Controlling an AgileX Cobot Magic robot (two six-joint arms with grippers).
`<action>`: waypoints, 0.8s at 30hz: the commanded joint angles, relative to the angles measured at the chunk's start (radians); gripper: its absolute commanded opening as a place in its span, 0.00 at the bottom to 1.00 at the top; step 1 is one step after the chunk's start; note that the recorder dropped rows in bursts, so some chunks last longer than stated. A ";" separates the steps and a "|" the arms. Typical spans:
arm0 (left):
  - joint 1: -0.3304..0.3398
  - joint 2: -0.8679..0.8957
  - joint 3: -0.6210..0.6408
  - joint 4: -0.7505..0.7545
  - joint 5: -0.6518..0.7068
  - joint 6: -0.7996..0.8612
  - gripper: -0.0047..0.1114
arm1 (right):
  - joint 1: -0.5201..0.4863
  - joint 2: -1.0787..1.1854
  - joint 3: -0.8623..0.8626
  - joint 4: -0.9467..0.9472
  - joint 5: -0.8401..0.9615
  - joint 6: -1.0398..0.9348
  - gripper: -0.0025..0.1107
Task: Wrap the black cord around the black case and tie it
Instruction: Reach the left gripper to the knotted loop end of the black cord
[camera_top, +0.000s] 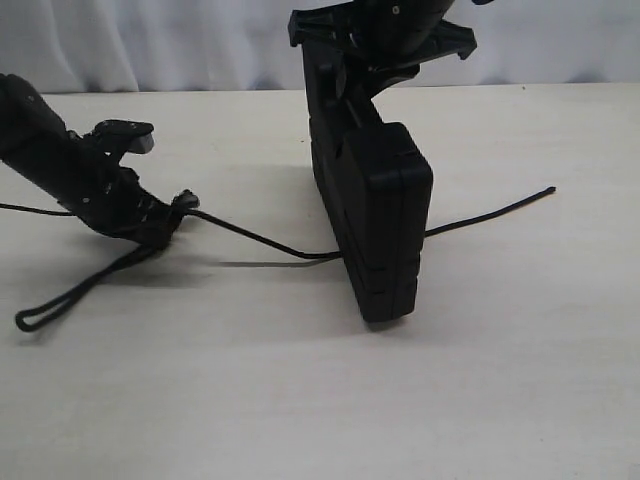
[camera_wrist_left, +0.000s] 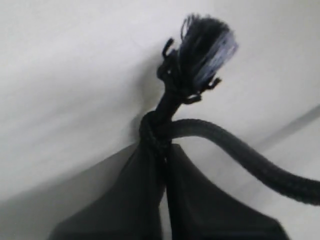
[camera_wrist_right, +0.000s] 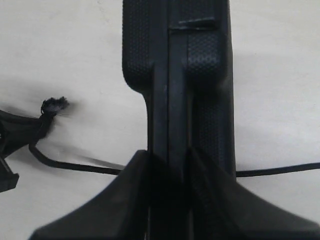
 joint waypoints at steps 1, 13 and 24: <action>-0.001 0.019 0.003 -0.155 0.155 -0.120 0.14 | 0.000 0.009 0.010 -0.006 0.007 -0.018 0.06; 0.023 0.029 -0.028 -0.309 0.516 -0.061 0.58 | 0.000 0.009 0.010 -0.006 0.028 -0.027 0.06; 0.190 0.011 -0.139 -0.209 0.467 0.006 0.58 | 0.000 0.009 0.010 -0.006 0.025 -0.053 0.06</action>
